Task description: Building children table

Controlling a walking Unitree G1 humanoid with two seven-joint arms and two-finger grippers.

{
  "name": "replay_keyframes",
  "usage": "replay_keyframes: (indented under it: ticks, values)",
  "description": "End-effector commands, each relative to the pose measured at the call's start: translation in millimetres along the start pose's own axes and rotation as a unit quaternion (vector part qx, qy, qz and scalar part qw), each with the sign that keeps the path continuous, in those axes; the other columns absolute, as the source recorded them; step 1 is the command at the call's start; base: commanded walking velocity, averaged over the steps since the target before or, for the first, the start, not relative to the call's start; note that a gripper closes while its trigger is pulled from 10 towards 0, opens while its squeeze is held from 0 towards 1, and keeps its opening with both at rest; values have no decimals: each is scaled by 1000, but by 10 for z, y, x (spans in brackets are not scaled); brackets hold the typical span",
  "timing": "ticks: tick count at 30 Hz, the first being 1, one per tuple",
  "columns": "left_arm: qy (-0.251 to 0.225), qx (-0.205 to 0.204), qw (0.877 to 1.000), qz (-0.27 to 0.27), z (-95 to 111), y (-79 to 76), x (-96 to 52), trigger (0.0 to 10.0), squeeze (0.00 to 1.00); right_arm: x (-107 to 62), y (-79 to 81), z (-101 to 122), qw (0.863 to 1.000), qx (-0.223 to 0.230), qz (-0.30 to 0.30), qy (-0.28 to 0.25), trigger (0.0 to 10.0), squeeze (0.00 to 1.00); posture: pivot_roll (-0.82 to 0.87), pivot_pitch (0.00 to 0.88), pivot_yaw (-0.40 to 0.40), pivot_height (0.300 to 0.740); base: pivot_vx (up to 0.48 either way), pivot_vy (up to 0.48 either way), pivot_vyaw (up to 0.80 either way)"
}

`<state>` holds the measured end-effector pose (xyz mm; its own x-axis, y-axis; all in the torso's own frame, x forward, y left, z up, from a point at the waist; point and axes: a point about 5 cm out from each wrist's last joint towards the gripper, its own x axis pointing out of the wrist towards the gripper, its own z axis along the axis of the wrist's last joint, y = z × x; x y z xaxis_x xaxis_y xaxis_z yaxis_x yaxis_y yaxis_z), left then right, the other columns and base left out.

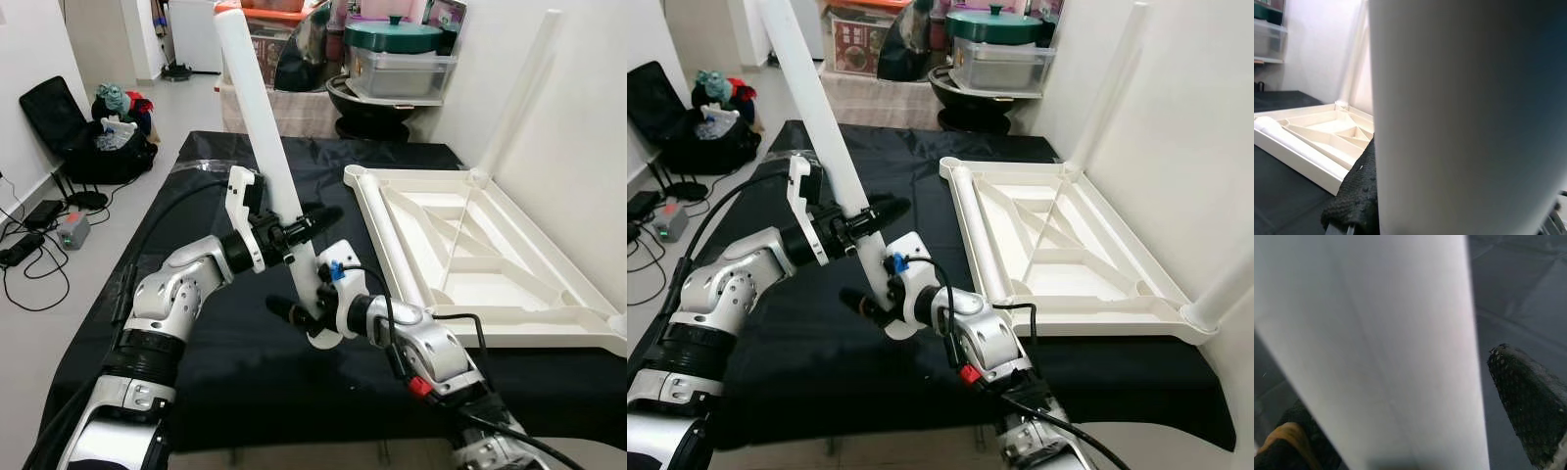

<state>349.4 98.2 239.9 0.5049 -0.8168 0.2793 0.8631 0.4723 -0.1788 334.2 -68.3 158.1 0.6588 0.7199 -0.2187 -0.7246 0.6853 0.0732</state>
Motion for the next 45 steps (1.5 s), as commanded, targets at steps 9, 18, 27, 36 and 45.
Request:
replay_keyframes:
  ticks: [9, 18, 27, 36, 45]
  values:
    - [-15, -25, 998, -53, -5, -170, 180, 0, 0, 72, 84, 197, 999, 3, 6, -53, 0, 0, 40, 0, -62, 740, 0, 0, 0]
    - [-14, -30, 998, -48, -34, -153, 167, 0, 0, 57, 254, 284, 994, 3, 57, -97, 0, 0, 35, 0, -61, 740, 0, 0, 0]
    - [-16, 10, 998, -67, -32, -194, 128, 10000, 1000, 4, 312, 270, 990, -20, 79, -111, 0, 0, 33, 0, -60, 740, 0, 0, 0]
    - [-24, 16, 995, -92, 27, -261, -41, 10000, 1000, -70, -290, 189, 986, -4, -138, -94, 0, 0, 47, 0, -68, 740, 0, 0, 0]
    - [-85, 28, 995, -46, 299, -259, -203, 10000, 1000, -416, -817, 107, 957, -16, -276, -85, 0, 0, 56, 0, -77, 740, 0, 0, 0]
